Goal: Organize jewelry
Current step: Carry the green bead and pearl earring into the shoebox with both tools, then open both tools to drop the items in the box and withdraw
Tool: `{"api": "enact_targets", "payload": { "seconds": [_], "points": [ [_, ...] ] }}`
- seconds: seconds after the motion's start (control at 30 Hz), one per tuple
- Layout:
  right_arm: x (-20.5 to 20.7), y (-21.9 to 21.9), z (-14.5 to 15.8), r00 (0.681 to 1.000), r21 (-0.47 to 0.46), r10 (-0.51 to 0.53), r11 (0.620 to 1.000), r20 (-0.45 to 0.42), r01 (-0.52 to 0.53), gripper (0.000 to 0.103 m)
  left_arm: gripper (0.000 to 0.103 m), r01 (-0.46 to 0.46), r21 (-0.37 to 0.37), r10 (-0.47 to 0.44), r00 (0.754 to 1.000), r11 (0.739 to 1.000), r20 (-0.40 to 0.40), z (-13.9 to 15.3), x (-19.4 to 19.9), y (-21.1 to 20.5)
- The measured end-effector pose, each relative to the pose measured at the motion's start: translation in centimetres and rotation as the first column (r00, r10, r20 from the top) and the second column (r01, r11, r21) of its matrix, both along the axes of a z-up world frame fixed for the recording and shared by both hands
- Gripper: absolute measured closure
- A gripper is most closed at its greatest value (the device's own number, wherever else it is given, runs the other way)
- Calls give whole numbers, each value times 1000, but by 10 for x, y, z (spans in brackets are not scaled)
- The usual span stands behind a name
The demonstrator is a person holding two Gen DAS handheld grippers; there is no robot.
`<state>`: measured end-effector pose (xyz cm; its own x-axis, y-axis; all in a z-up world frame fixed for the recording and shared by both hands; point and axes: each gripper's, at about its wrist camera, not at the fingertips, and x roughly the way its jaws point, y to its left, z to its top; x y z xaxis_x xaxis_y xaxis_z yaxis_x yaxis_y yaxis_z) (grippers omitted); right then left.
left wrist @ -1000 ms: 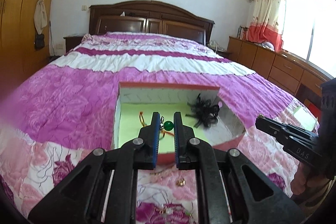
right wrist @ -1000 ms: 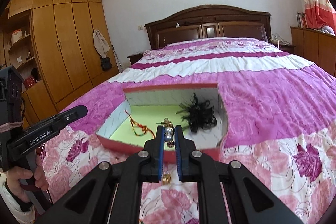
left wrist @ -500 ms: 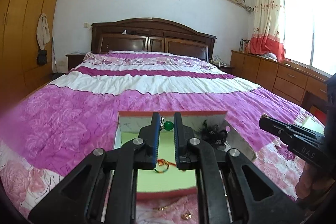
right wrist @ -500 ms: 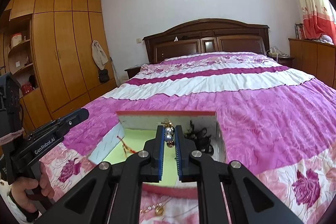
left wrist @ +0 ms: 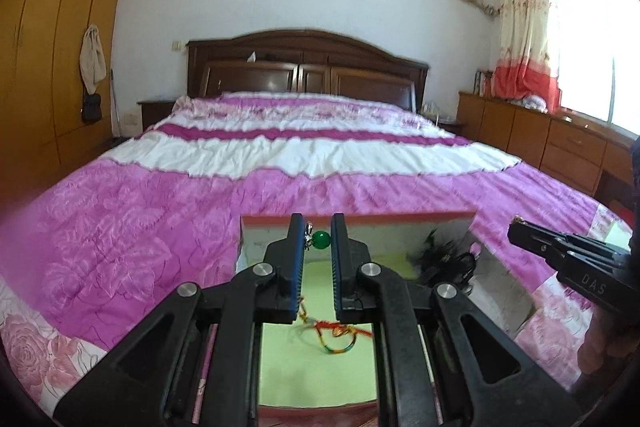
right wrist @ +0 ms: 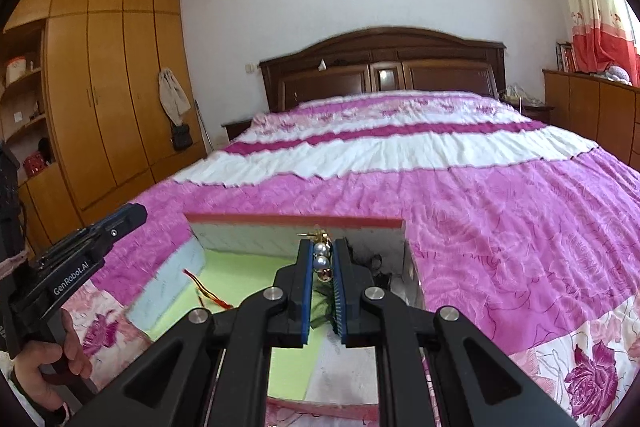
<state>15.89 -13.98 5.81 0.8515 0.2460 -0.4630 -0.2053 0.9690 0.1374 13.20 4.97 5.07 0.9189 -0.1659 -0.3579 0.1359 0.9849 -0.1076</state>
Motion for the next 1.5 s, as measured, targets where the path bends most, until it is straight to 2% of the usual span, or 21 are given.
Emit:
{"api": "enact_targets", "payload": {
  "seconds": [0.2, 0.37, 0.57, 0.73, 0.83, 0.9, 0.97, 1.03, 1.27, 1.4, 1.5],
  "points": [
    [21, -2, -25, 993, -28, -16, 1000, -114, 13, 92, 99, -7, 7, 8, 990, 1000, -139, -27, 19, 2],
    [32, -2, -42, 981, -63, -28, 998, -190, 17, 92, 99, 2, 27, 5, 965, 1000, -261, -47, 30, -2],
    [40, -4, -57, 965, -82, -53, 996, -256, 33, 92, 99, 8, 43, 7, 937, 999, -349, -59, 38, -6],
    [44, -6, -59, 958, -90, -58, 995, -283, 33, 91, 96, 15, 61, 8, 931, 998, -365, -60, 39, -10],
    [44, -7, -59, 957, -84, -62, 996, -285, 40, 88, 90, 28, 77, 3, 928, 997, -373, -61, 39, -14],
    [43, -7, -58, 957, -73, -58, 997, -285, 38, 70, 83, 41, 85, -6, 926, 995, -377, -60, 39, -17],
    [42, -7, -55, 959, -59, -42, 998, -281, 26, 64, 77, 47, 96, -7, 925, 994, -380, -60, 39, -20],
    [39, -6, -53, 959, -57, -36, 998, -280, 21, 63, 72, 43, 98, -3, 926, 994, -378, -59, 37, -20],
    [22, -9, -39, 972, 2, -9, 1000, -236, 10, 55, 69, 23, 11, -17, 928, 1000, -373, -48, 25, -7],
    [6, -11, -24, 983, 37, -5, 999, -182, 12, 47, 68, 17, -8, -19, 937, 1000, -348, -36, 11, -1],
    [-4, -12, -14, 988, 52, -2, 999, -155, 10, 47, 67, 22, -22, -28, 942, 1000, -336, -28, 2, 1]
  ]
}}
